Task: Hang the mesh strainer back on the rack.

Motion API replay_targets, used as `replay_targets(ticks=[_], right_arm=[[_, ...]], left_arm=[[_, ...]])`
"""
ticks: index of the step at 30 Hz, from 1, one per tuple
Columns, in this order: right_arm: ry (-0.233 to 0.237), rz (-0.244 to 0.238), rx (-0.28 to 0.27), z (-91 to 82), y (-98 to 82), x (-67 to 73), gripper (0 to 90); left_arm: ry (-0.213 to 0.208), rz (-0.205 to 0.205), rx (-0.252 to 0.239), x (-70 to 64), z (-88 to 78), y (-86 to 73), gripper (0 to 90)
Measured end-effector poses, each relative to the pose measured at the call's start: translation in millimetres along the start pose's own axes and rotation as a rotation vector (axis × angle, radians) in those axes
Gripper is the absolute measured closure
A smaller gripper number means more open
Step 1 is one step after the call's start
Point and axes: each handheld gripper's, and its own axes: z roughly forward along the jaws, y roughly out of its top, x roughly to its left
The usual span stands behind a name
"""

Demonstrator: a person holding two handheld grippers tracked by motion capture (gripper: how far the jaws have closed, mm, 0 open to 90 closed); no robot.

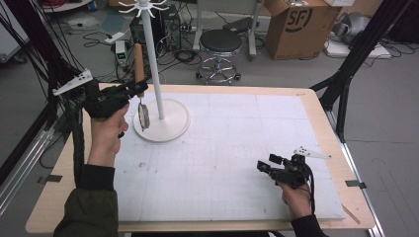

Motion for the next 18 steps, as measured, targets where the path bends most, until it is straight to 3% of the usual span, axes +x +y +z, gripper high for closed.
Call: replay_targets(ticks=[3,7,12,18], right_arm=[[0.005,-0.003,-0.001,0.3,0.2,-0.2,14.1],[0.013,-0.002,-0.003,-0.5,0.3,0.4,14.1],[0.011,-0.01,0.006,1.7,0.0,-1.1,14.1],[0.007,-0.007,0.004,1.2,-1.2,-0.9,14.1]], left_arm=[[-0.005,-0.005,-0.038,4.7,0.0,6.0,68.4],[-0.015,-0.019,-0.032,12.2,4.9,13.6,68.4],[-0.003,-0.003,-0.035,18.2,10.0,19.0,68.4],[0.001,0.009,-0.082,23.4,5.5,27.7,68.4]])
